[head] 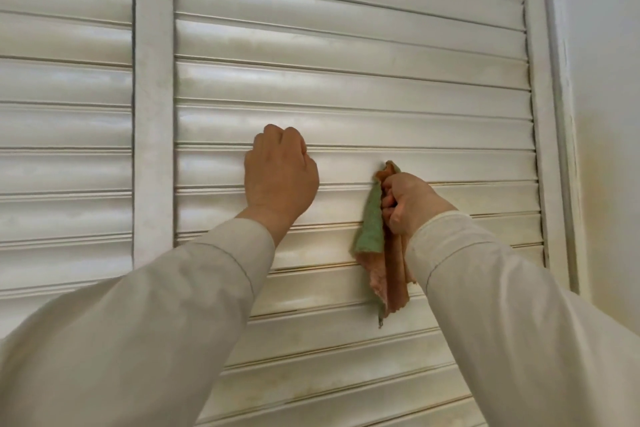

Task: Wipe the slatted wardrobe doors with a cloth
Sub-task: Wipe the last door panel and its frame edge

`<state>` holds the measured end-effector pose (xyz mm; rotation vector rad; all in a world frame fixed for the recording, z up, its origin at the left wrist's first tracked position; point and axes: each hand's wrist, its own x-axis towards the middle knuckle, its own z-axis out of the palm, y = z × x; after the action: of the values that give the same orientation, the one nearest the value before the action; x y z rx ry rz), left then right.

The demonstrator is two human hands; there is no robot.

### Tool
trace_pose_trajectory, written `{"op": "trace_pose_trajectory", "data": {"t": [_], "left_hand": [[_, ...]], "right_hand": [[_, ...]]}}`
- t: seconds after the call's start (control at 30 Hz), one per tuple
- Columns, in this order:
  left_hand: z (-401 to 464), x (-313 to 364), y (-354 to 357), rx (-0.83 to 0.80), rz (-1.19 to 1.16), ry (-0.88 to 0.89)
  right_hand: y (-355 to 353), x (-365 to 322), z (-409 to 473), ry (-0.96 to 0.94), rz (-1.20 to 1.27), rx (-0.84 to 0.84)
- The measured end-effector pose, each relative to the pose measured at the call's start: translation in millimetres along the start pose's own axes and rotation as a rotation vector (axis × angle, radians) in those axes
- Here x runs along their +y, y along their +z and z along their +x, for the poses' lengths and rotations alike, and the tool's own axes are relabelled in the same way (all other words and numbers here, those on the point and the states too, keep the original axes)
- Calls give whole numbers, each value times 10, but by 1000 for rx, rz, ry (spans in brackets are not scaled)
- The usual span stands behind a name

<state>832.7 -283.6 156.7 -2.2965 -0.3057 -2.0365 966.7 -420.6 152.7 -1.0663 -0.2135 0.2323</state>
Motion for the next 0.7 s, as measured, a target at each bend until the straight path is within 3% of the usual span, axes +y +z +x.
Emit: {"op": "trace_pose_trajectory", "data": {"t": [0.17, 0.4, 0.7], "left_hand": [[86, 441, 205, -221, -23, 53], [147, 925, 481, -399, -24, 155], [209, 1402, 886, -443, 27, 164]], "right_hand": [[-245, -101, 181, 8, -28, -11], [-434, -161, 340, 4, 9, -12], [-1068, -481, 636, -20, 4, 31]]}}
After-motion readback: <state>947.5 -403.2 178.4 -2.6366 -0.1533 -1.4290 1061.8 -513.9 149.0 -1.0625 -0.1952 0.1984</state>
